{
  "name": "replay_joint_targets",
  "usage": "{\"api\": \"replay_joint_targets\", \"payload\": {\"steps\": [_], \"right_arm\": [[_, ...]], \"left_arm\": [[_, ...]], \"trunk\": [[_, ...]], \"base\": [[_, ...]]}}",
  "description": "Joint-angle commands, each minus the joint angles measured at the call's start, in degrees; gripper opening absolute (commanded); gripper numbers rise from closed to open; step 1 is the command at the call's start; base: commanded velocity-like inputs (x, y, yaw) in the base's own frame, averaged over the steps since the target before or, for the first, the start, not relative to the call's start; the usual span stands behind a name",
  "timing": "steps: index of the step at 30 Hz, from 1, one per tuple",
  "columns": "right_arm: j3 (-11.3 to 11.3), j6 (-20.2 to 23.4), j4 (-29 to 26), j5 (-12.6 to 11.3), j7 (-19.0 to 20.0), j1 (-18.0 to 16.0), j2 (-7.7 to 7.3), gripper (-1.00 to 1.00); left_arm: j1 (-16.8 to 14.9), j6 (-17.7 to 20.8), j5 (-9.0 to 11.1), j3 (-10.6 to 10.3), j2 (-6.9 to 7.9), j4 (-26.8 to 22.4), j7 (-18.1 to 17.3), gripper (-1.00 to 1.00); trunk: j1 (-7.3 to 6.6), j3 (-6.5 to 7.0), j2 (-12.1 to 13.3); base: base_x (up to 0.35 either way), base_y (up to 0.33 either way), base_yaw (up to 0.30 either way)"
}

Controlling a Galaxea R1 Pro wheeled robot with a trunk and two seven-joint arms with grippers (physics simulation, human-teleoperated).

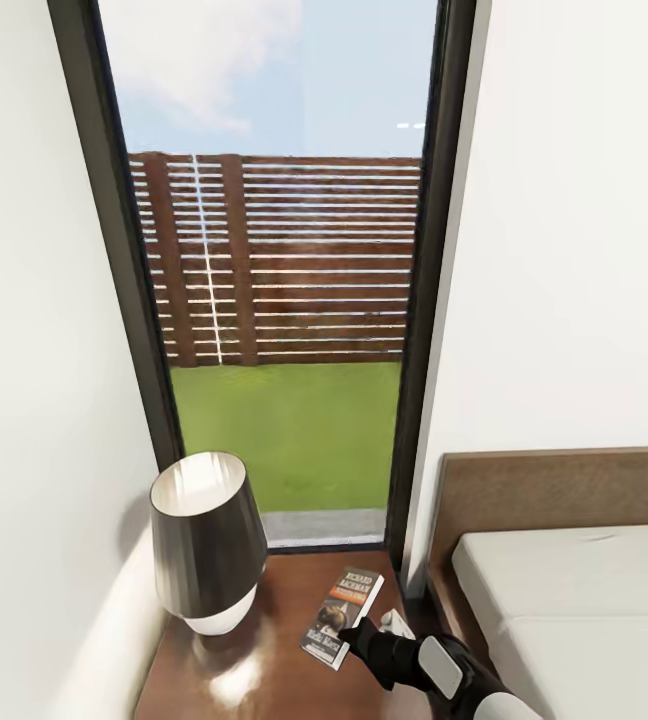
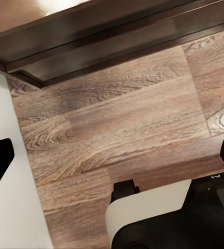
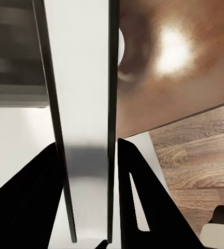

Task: In the bedroom, move the book from the bed onto either nightstand, and place the two sandals side by side next to the bed.

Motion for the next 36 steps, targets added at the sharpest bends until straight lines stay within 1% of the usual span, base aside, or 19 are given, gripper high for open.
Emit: {"api": "replay_joint_targets", "payload": {"steps": [1,36], "right_arm": [[-0.4,0.4,-0.1,-0.1,0.0,0.0,0.03,-1.00],[-0.3,0.5,-0.1,0.1,-0.2,-0.1,0.07,-1.00]], "left_arm": [[0.0,-0.1,0.3,-0.5,0.04,-0.1,0.3,1.00],[0.0,-0.1,0.1,-0.6,0.02,-0.1,0.3,1.00]], "trunk": [[0.23,-0.26,-0.5],[7.92,-6.55,-14.5]], "base": [[0.000,0.000,0.000],[0.000,0.000,0.000]]}}
